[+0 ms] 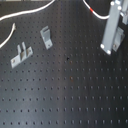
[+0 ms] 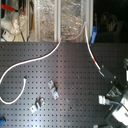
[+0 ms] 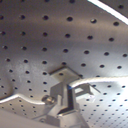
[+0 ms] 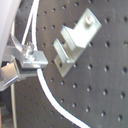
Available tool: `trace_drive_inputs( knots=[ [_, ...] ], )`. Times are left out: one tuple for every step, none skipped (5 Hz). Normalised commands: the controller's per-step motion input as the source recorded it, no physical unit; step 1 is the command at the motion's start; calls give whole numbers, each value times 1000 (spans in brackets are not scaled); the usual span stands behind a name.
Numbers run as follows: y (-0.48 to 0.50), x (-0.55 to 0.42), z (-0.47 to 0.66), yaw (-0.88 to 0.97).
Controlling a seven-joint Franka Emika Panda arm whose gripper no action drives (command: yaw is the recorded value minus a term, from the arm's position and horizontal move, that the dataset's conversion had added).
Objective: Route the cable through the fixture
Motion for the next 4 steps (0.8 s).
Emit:
trace_drive_inputs(
  knots=[
    [12,-14,-17,0],
    [62,-76,-460,0],
    [81,-86,-257,0],
    [-42,-43,7,0]
  ],
)
